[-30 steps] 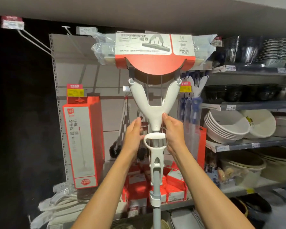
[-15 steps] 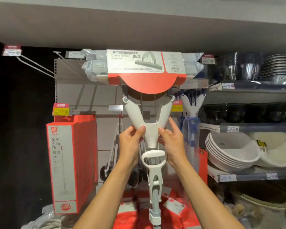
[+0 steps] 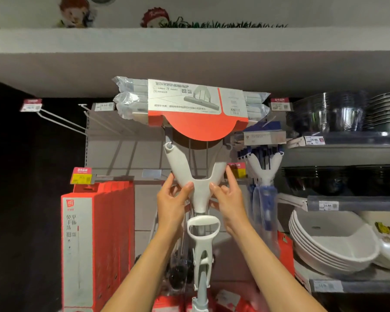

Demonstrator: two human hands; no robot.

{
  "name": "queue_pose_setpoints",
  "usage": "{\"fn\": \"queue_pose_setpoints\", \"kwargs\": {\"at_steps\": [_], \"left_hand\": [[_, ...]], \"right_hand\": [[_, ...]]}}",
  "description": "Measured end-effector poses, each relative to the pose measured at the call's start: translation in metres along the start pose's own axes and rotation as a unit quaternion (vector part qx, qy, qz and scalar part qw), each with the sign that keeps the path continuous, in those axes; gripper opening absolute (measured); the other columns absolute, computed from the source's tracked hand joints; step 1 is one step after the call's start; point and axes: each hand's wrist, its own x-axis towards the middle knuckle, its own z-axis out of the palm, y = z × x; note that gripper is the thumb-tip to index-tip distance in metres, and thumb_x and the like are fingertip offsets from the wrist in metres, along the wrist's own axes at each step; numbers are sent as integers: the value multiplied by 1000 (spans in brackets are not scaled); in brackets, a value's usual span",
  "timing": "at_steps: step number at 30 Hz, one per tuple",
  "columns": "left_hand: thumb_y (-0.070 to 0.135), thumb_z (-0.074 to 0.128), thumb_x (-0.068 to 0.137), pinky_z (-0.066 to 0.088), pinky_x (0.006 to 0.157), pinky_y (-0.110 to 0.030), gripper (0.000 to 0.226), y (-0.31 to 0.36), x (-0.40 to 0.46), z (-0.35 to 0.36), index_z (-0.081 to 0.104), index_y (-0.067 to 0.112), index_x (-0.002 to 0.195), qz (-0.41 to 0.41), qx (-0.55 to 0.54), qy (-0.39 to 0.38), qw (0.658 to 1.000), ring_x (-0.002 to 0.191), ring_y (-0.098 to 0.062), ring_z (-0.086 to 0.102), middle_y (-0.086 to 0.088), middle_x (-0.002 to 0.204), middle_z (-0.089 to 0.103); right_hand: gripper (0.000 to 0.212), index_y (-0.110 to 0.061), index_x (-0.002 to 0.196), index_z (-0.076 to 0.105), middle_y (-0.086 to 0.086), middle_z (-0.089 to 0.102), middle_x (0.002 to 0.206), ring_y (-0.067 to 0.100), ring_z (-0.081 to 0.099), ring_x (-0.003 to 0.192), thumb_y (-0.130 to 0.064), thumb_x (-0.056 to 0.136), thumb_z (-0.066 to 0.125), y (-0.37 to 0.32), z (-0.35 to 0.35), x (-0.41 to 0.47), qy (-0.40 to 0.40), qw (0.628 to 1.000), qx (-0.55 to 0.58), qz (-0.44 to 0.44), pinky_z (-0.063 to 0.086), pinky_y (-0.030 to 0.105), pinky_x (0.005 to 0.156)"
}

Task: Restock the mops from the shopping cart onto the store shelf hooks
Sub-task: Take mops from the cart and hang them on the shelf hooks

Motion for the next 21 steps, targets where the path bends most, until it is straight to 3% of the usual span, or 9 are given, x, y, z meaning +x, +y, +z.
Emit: {"fn": "queue_pose_setpoints", "kwargs": {"at_steps": [4, 8, 11, 17, 21], "left_hand": [[6, 64, 96, 60, 67, -37, 43, 8, 29, 6, 57, 20, 136, 23, 7, -19, 1000, 93, -27, 74, -8, 101, 77], [7, 63, 97, 61, 78, -50, 44, 8, 62, 11, 55, 17, 138, 41, 20, -27, 999, 93, -30, 74, -6, 99, 77], [10, 64, 97, 60, 83, -51, 45, 5, 88, 11, 54, 18, 140, 48, 14, -45, 998, 97, -29, 74, -7, 107, 76], [10, 60, 100, 62, 68, -35, 39, 3, 137, 13, 54, 29, 133, 60, -9, -82, 995, 88, -25, 76, -4, 96, 78], [8, 59, 100, 59, 63, -28, 36, 4, 167, 10, 57, 26, 131, 78, 7, -88, 993, 82, -18, 76, -2, 90, 78]], "right_hand": [[73, -33, 158, 23, 14, 68, 122, 18, 73, 95, -4, 100, 56, -9, 6, 26, -5, 1000, 15, -15, 59, 29, 69], [72, -31, 157, 25, 16, 71, 113, 18, 73, 85, -3, 99, 57, -17, 15, 57, 4, 999, 14, -33, 61, 31, 66], [71, -31, 156, 30, 11, 73, 107, 16, 74, 81, -3, 98, 58, -18, 22, 78, 18, 999, 11, -46, 60, 33, 65], [67, -30, 154, 34, 1, 72, 104, 14, 75, 80, -5, 98, 60, -14, 33, 127, 38, 997, 19, -63, 60, 31, 64], [63, -30, 153, 38, -17, 68, 96, 20, 74, 91, -6, 98, 60, -11, 40, 158, 42, 996, 24, -72, 62, 42, 77]]}}
